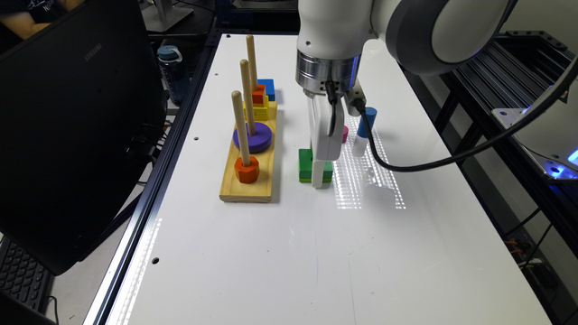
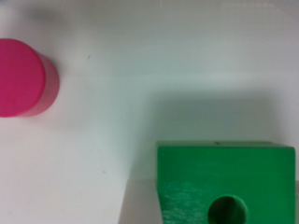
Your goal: Pick up green block.
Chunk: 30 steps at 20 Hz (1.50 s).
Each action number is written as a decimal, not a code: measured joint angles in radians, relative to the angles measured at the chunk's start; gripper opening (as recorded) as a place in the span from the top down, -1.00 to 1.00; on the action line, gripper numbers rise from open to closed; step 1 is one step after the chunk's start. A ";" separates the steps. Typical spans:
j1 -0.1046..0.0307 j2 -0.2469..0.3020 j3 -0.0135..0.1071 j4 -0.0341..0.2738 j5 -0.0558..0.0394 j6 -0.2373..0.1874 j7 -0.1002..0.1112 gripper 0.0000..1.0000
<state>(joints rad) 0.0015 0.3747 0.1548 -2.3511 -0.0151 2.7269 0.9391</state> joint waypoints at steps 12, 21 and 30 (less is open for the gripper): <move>-0.001 -0.094 0.006 -0.008 0.0065 -0.077 0.000 1.00; -0.001 -0.199 0.011 -0.013 0.0169 -0.173 0.000 1.00; -0.001 -0.291 0.016 -0.014 0.0307 -0.258 -0.001 1.00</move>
<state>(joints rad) 0.0004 0.0834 0.1704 -2.3647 0.0156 2.4691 0.9386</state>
